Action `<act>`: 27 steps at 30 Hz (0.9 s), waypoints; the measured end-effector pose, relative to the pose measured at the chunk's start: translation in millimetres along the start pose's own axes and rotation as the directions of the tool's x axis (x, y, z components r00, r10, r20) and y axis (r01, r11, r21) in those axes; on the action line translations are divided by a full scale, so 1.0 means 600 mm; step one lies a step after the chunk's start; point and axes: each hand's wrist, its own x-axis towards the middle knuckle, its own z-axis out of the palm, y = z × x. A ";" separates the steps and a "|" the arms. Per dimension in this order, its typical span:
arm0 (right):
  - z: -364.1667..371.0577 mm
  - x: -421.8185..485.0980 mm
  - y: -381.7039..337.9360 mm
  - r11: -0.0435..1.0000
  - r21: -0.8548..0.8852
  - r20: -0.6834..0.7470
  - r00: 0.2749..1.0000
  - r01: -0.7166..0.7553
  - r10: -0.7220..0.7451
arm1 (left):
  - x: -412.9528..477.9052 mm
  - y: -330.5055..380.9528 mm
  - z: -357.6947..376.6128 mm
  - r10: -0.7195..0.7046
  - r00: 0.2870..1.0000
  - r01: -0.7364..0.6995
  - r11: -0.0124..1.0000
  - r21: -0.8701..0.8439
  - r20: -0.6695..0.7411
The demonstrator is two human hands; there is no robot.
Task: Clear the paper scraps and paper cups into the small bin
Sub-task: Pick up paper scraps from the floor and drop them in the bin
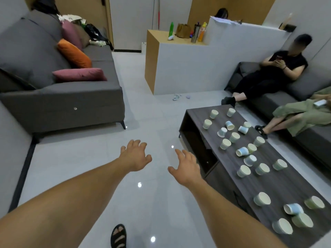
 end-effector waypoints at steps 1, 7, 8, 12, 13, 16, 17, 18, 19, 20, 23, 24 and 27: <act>-0.004 0.027 -0.009 1.000 -0.009 -0.004 1.000 -0.018 0.018 | 0.035 -0.007 -0.013 0.014 1.000 -0.014 1.000 -0.003 -0.010; -0.028 0.189 -0.062 0.998 0.001 -0.037 0.997 -0.068 0.068 | 0.215 -0.035 -0.095 0.092 0.995 -0.093 0.995 -0.020 -0.029; -0.032 0.214 -0.069 0.998 0.004 -0.038 0.997 -0.069 0.069 | 0.242 -0.036 -0.105 0.095 0.995 -0.095 0.995 -0.021 -0.024; -0.038 0.320 -0.075 0.998 -0.019 -0.030 0.998 -0.063 0.062 | 0.352 -0.034 -0.120 0.110 0.994 -0.110 0.993 -0.028 -0.004; -0.038 0.351 -0.072 0.997 -0.022 -0.019 0.997 -0.069 0.069 | 0.381 -0.032 -0.122 0.116 0.993 -0.116 0.993 -0.030 0.003; -0.037 0.451 -0.060 0.998 -0.030 0.020 0.998 -0.064 0.064 | 0.479 -0.022 -0.134 0.114 0.993 -0.114 0.993 -0.027 0.008; -0.039 0.489 -0.055 0.998 -0.031 0.031 0.998 -0.056 0.057 | 0.516 -0.019 -0.142 0.109 0.994 -0.108 0.994 -0.022 0.008; -0.043 0.528 -0.049 0.998 -0.031 0.038 0.998 -0.046 0.047 | 0.553 -0.015 -0.152 0.099 0.995 -0.099 0.995 -0.018 0.003; -0.049 0.568 -0.043 0.999 -0.029 0.041 0.998 -0.036 0.037 | 0.589 -0.012 -0.162 0.085 0.996 -0.085 0.996 -0.016 -0.005; -0.058 0.606 -0.038 0.999 -0.028 0.046 0.998 -0.029 0.030 | 0.621 -0.009 -0.174 0.068 0.998 -0.068 0.998 -0.014 -0.008; -0.093 0.710 -0.034 1.000 -0.007 0.066 0.998 -0.004 0.004 | 0.708 0.002 -0.212 0.026 1.000 -0.026 1.000 -0.011 0.010; -0.106 0.742 -0.033 1.000 0.002 0.065 0.998 0.011 -0.011 | 0.737 0.007 -0.225 0.010 1.000 -0.010 1.000 -0.008 0.001; -0.143 0.840 -0.023 0.999 0.002 0.062 0.997 0.050 -0.050 | 0.823 0.022 -0.262 -0.006 1.000 0.006 1.000 -0.020 -0.016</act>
